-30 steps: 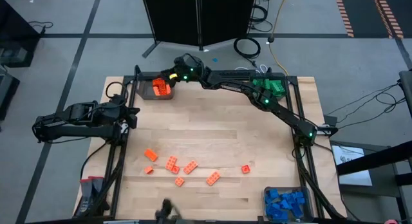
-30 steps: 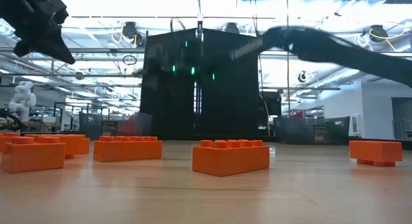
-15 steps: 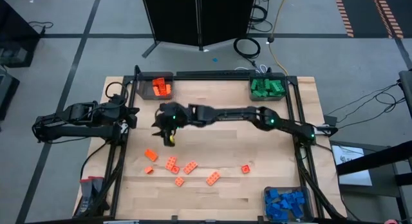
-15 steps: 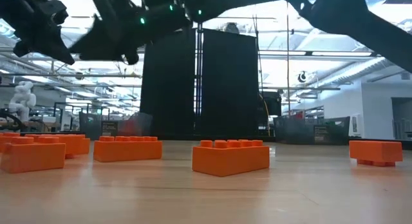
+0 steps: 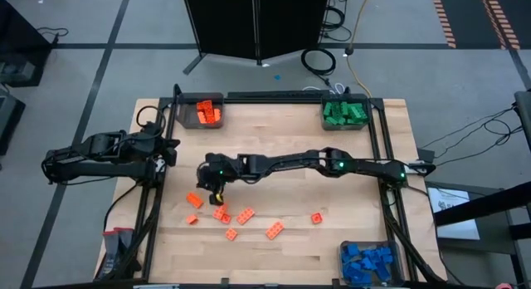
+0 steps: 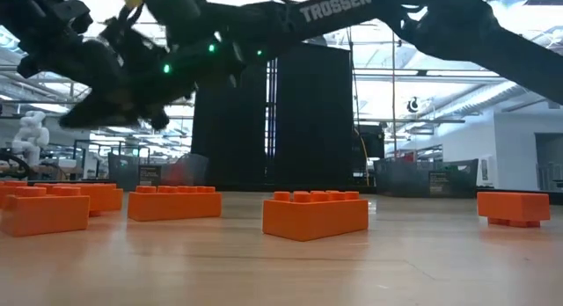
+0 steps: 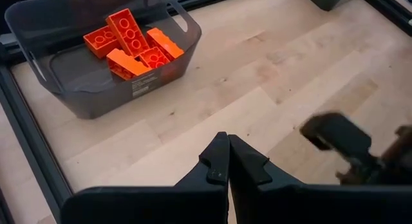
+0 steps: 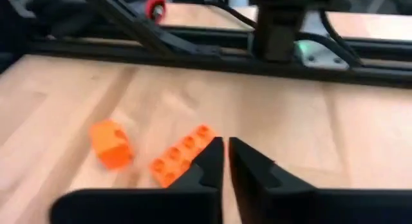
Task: Sort blocks
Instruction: Put the orange game piece into the top left black bin
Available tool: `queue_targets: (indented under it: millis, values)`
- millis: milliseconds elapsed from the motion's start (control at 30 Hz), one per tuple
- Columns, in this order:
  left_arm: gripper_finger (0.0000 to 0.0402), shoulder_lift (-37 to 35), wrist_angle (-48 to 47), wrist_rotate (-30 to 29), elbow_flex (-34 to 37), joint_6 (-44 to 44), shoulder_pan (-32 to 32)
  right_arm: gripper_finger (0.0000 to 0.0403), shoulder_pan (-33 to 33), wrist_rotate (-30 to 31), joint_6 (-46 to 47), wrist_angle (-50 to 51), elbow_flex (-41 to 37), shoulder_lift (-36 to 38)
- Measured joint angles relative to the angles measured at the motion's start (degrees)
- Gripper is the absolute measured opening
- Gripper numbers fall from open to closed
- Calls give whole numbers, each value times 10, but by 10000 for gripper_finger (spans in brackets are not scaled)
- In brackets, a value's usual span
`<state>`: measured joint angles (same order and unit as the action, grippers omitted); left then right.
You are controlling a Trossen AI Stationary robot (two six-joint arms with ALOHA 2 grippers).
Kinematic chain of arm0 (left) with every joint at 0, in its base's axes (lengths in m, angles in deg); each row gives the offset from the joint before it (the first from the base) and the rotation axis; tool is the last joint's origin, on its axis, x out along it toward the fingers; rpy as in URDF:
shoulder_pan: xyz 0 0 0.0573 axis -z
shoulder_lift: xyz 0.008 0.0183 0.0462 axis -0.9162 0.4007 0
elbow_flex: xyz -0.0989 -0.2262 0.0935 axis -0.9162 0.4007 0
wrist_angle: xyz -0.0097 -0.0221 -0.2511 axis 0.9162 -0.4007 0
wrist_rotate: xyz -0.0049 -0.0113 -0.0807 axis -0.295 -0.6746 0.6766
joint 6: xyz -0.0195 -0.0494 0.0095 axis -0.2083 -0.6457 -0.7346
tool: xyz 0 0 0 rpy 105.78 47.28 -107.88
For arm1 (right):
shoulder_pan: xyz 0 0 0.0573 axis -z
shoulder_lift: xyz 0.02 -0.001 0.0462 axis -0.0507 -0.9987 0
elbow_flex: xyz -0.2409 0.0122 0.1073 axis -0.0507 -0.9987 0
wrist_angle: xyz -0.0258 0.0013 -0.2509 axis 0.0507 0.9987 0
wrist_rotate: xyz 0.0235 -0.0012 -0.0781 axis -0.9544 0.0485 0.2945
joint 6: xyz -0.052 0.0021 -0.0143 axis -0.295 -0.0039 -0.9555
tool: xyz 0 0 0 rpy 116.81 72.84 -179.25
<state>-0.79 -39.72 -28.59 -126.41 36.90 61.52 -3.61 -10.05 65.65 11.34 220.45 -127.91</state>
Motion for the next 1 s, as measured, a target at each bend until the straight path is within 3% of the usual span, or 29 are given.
queue_targets:
  millis: [400, 633, 700, 833, 1000]
  values:
    - [0, 0, -1, 8, 0, -2, 0, 1, -16, -17, 29, -59, 2, -19]
    - [0, 5, -50, 186, 0, -52, 0, 0, -12, 15, 64, -39, 2, -13]
    - [0, 11, -95, 192, 1, -78, 0, 0, -9, 19, 60, -16, 2, 4]
    - [0, 21, -82, 201, 7, -97, 1, 0, -2, 20, 42, 76, 3, 50]
    - [0, 78, -82, 191, 7, -120, 1, 0, 2, 90, -21, 238, 1, 85]
